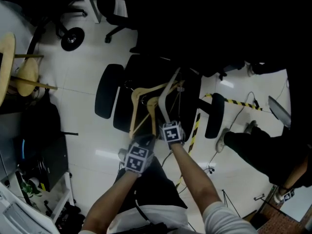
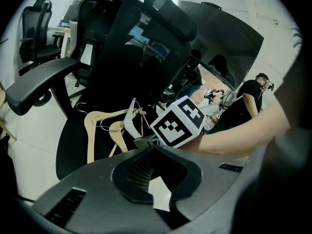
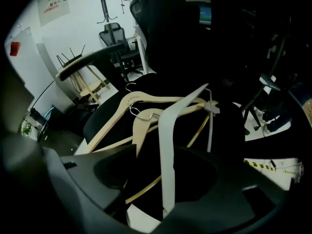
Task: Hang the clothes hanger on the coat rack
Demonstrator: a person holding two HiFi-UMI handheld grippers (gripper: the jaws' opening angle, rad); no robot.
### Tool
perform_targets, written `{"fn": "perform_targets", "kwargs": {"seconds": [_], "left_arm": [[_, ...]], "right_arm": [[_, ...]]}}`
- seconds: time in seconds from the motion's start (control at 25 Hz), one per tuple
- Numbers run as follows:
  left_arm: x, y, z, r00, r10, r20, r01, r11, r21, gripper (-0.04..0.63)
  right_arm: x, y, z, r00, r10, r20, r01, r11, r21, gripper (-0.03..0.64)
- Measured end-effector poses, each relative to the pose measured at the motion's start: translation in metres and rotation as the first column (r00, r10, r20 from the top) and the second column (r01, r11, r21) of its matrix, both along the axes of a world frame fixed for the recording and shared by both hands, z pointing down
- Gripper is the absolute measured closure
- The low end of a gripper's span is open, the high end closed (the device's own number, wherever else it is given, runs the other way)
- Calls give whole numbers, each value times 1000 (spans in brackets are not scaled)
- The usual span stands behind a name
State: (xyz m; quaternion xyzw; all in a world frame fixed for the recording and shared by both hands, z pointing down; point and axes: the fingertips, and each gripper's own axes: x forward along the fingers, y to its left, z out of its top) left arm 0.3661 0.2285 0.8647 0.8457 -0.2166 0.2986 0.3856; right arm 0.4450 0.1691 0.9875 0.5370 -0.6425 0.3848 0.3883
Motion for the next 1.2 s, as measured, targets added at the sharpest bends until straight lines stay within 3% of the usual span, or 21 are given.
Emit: {"fn": "perform_targets", "kwargs": {"seconds": [0.48,0.68,0.8,1.2], "left_arm": [[-16,-22,22,998,-44,32,47,995,-84,598],[-17,-32,25,997,-77,32,80,991,-112,598],[-16,-39,24,996,-87,31,90,989,-117,598],[-29,-51,7,993,-109,36,111,990,-90,598]], "right_arm": [[19,-26,46,998,-14,-64,7,995,-104,364],[14,-32,53,997,-44,-60,36,991,-131,402],[11,-33,55,998,-48,-52,40,989,-143,445],[12,-15,39,999,-20,-42,14,990,-137,457]]}}
